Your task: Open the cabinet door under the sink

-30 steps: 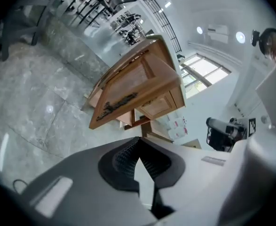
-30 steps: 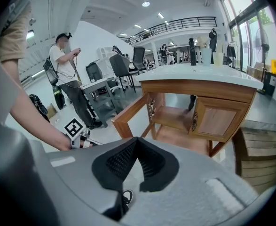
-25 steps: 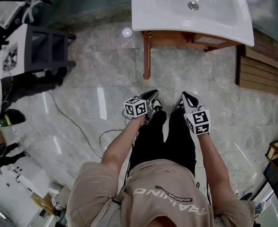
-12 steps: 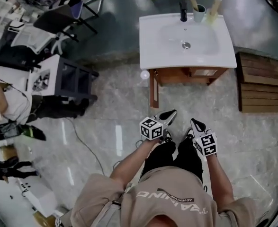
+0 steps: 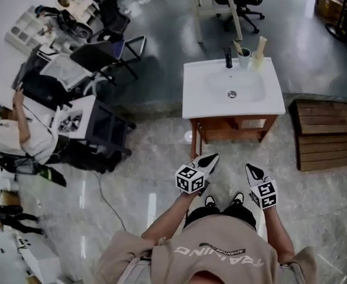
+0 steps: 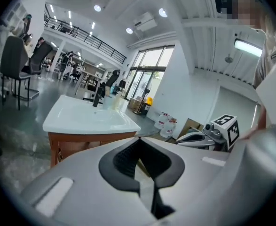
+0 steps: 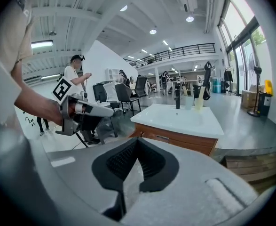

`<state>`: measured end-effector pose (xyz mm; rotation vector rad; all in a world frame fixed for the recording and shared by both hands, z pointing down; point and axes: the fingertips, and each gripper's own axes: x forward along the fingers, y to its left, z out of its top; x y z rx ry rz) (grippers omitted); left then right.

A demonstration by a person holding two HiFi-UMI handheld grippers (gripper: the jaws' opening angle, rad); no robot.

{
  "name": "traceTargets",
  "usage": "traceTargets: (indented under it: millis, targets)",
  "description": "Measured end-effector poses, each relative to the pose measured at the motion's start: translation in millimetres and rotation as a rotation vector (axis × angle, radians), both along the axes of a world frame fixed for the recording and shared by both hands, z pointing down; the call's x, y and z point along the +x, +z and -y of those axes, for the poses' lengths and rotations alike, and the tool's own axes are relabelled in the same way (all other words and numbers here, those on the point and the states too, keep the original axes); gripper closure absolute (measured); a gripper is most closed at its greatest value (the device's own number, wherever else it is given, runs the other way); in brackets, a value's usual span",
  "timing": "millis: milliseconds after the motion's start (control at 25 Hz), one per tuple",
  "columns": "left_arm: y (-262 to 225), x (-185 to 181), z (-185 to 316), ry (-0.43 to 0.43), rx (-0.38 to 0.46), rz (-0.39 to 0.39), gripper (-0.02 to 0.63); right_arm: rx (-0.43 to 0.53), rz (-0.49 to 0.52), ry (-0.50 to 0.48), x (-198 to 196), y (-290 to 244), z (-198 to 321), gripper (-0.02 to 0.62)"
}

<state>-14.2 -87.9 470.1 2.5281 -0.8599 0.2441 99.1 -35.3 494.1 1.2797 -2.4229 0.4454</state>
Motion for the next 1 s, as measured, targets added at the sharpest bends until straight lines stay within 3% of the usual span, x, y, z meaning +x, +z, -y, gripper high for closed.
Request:
traceTargets:
  millis: [360, 560, 840, 1000]
  targets:
    - [-85.9, 6.8, 10.7, -0.025, 0.22, 0.031, 0.591, 0.148, 0.045, -0.059, -0.6, -75.0, 15.7, 0.594]
    - [-120.0, -3.2, 6.8, -0.106, 0.351, 0.052, 0.589, 0.231, 0.104, -0.075, -11.2, -117.8, 17.2, 0.594]
    - [-122.1, -28.0, -3.4, -0.12, 0.343, 0.084, 0.589, 0.257, 0.115, -0.063, -29.3, -128.8, 7.2, 0.594]
    - [-138.1, -38.3, -6.0, -0.108, 0.361, 0.043, 0.589, 0.267, 0.088, -0.039, -29.1, -135.0, 1.3, 0.594]
